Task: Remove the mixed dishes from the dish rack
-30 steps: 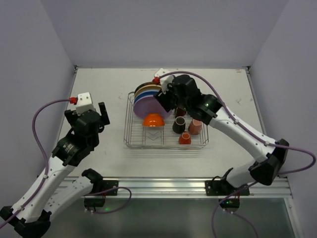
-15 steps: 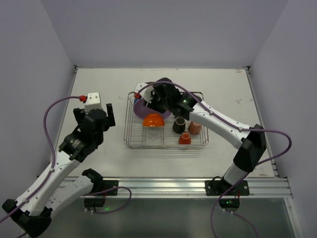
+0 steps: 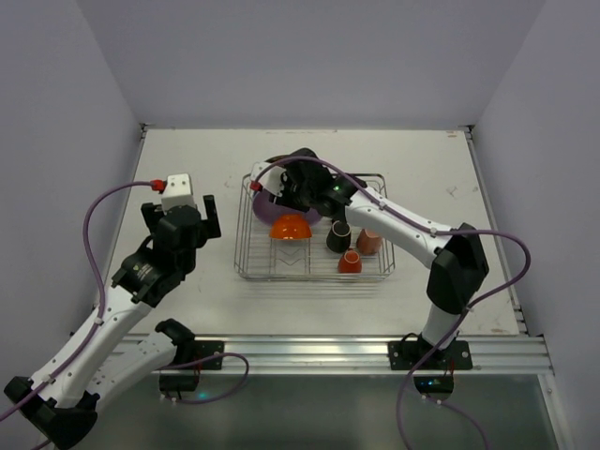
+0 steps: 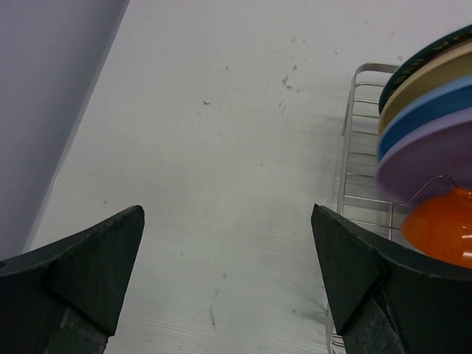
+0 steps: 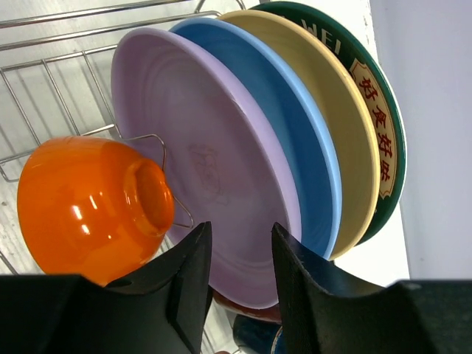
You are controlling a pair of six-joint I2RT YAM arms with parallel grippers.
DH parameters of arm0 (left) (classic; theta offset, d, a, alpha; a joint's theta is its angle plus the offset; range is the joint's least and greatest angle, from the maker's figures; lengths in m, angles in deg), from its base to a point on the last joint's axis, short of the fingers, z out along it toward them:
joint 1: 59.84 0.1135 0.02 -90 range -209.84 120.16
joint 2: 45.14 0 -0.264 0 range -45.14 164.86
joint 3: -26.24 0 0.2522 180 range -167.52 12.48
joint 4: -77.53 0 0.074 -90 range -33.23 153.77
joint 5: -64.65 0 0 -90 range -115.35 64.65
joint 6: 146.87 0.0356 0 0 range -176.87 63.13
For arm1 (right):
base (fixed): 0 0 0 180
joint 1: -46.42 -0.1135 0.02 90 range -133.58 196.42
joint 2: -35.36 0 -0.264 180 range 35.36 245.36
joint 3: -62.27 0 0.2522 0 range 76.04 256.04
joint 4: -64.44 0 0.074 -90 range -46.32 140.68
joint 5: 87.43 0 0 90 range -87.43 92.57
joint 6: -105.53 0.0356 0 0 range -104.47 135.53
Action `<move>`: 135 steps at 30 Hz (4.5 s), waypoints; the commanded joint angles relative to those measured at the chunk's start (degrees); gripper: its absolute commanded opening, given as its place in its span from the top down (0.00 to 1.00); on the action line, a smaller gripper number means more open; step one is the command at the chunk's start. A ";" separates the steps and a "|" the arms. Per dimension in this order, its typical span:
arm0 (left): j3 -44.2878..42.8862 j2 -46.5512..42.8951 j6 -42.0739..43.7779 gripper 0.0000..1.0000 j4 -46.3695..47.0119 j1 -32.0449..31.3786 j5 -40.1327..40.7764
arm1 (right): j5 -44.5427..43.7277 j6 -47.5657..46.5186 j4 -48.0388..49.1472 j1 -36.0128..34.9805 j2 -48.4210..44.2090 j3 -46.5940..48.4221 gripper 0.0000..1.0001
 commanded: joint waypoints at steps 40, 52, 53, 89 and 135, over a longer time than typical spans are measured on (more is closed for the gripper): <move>0.98 -1.25 2.34 0.00 4.53 1.69 -5.37 | 21.83 -1.94 -2.01 7.43 2.22 7.44 0.60; 0.98 -0.81 2.52 0.00 4.80 2.13 -6.51 | 19.81 -5.27 10.63 6.81 1.35 -1.08 0.76; 0.98 -0.81 2.60 0.00 4.88 2.13 -6.60 | 19.90 -5.54 11.26 6.64 1.08 -1.53 0.83; 0.98 0.86 2.34 0.00 4.71 2.48 -7.57 | 19.81 -14.24 26.12 5.67 -9.99 -12.16 1.00; -8.86 7.96 -8.99 0.00 36.76 2.74 -68.98 | 31.93 59.40 9.86 26.05 -44.88 -17.00 1.00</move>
